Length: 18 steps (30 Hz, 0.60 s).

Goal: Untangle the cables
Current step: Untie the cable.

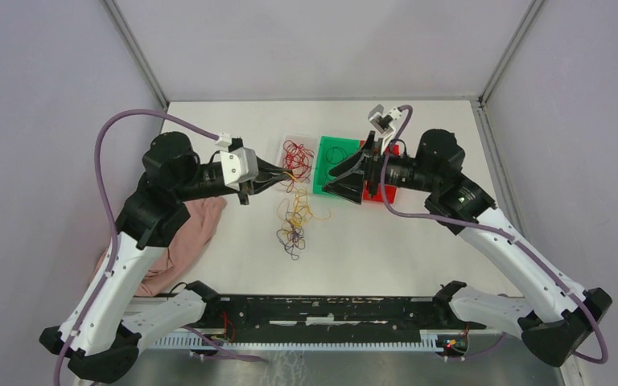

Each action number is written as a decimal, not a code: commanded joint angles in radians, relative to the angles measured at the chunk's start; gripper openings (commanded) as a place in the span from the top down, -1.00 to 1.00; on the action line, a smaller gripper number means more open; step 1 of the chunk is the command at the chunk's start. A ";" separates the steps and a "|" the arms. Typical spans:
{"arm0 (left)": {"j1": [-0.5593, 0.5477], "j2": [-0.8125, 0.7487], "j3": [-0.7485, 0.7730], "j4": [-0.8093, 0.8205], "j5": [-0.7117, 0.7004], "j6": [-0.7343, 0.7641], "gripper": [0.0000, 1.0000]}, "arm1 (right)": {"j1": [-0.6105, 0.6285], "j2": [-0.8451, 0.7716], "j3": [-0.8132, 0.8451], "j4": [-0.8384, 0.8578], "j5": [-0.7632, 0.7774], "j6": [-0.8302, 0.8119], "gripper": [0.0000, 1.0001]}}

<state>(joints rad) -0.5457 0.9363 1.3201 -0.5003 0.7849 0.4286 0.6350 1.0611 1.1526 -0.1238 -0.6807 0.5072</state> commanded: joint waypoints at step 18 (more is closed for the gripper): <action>-0.004 0.070 0.200 0.118 0.079 -0.216 0.94 | 0.194 0.263 -0.029 0.351 0.118 -0.026 -0.14</action>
<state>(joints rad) -0.5457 1.0016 1.4425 -0.4549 0.8249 0.2958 0.8272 1.3060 1.1503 0.0776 -0.6147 0.4549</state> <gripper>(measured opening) 0.062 0.591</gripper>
